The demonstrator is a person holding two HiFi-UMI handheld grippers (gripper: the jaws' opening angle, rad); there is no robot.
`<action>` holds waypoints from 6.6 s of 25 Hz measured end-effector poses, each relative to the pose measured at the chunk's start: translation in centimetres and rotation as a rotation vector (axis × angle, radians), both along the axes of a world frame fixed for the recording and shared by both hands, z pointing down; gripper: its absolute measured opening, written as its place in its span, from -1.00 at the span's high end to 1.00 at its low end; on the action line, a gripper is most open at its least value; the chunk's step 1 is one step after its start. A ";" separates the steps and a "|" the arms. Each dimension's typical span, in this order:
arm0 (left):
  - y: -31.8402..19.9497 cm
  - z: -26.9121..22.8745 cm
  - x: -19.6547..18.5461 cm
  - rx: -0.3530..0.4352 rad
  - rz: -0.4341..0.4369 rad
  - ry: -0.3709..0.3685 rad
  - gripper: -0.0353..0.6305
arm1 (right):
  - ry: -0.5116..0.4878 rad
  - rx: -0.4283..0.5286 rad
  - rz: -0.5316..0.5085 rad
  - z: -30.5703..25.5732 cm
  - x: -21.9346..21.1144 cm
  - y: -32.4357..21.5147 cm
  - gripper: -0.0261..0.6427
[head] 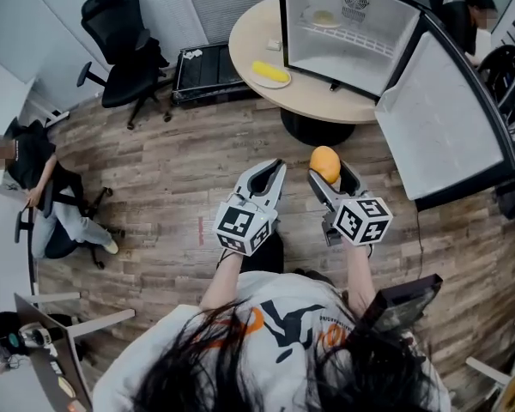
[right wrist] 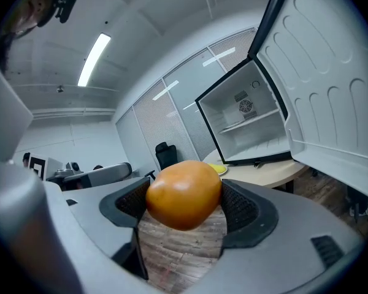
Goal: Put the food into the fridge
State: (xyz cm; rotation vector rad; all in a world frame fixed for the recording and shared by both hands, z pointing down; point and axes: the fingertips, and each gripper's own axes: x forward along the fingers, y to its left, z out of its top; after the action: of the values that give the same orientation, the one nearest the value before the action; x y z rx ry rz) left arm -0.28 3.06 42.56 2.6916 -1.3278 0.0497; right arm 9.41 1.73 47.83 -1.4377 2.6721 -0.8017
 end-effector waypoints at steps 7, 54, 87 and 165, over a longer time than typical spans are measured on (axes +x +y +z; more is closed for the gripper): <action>-6.6 -0.7 -2.0 0.005 0.066 -0.022 0.85 | -0.017 -0.014 0.031 -0.4 -3.0 -6.5 -0.19; -31.7 4.0 0.6 -0.082 0.256 -0.054 0.85 | 0.004 -0.116 0.189 3.2 0.9 -32.3 -0.19; -39.7 6.1 1.0 -0.137 0.142 -0.101 0.85 | 0.285 -0.120 0.058 14.0 2.4 -48.5 -0.19; -24.7 6.5 -7.8 -0.157 0.221 -0.046 0.85 | 0.101 -0.005 0.168 1.9 -8.8 -27.1 0.74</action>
State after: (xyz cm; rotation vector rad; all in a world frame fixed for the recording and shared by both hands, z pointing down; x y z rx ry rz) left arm -8.06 -21.66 49.01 2.7029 -0.9857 0.2297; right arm 0.59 -25.35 49.72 -1.7196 2.5743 -0.7418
